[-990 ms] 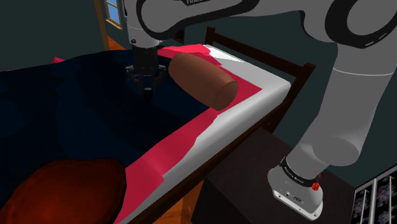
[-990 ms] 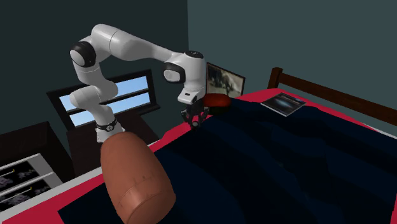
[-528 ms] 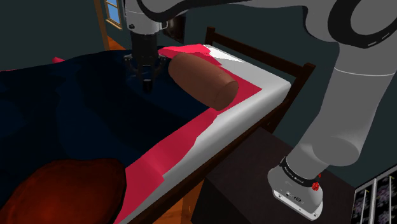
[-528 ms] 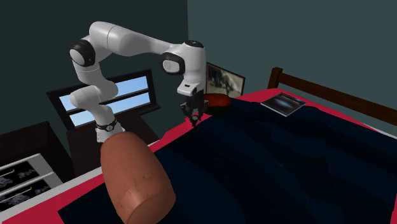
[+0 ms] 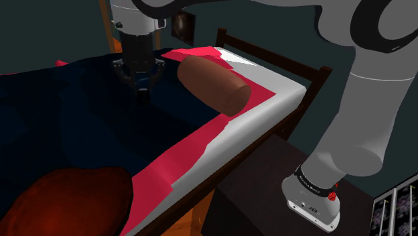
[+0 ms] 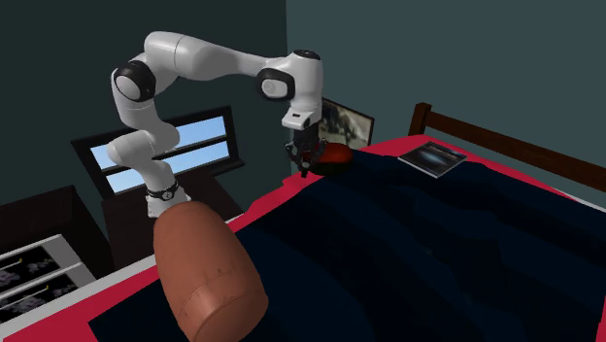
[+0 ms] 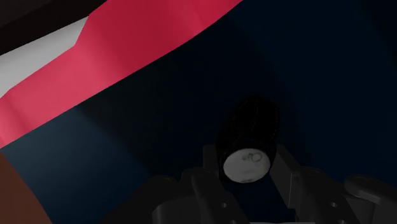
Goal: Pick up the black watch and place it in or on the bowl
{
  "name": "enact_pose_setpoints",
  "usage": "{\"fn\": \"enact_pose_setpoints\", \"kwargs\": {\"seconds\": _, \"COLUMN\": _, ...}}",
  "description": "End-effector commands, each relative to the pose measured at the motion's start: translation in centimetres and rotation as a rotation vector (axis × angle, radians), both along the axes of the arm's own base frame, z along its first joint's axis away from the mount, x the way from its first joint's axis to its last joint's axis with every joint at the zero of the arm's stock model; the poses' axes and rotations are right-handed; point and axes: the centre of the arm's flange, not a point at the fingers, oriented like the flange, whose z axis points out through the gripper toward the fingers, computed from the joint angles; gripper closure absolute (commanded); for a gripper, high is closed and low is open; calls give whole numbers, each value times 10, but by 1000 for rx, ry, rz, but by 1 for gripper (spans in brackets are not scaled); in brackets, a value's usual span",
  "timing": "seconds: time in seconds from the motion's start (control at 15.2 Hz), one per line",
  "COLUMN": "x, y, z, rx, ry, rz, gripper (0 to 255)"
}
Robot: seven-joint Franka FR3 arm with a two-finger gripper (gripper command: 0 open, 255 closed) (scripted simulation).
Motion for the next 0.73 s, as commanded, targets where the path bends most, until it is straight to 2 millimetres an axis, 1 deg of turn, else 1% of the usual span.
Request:
{"fn": "enact_pose_setpoints", "kwargs": {"seconds": 0.0, "x": -14, "y": 20, "z": 2, "rx": 0, "ry": 0, "rz": -1, "gripper": 255}}
{"fn": "enact_pose_setpoints", "kwargs": {"seconds": 0.66, "x": -83, "y": 133, "z": 10, "rx": 0, "ry": 0, "rz": -1, "gripper": 255}}
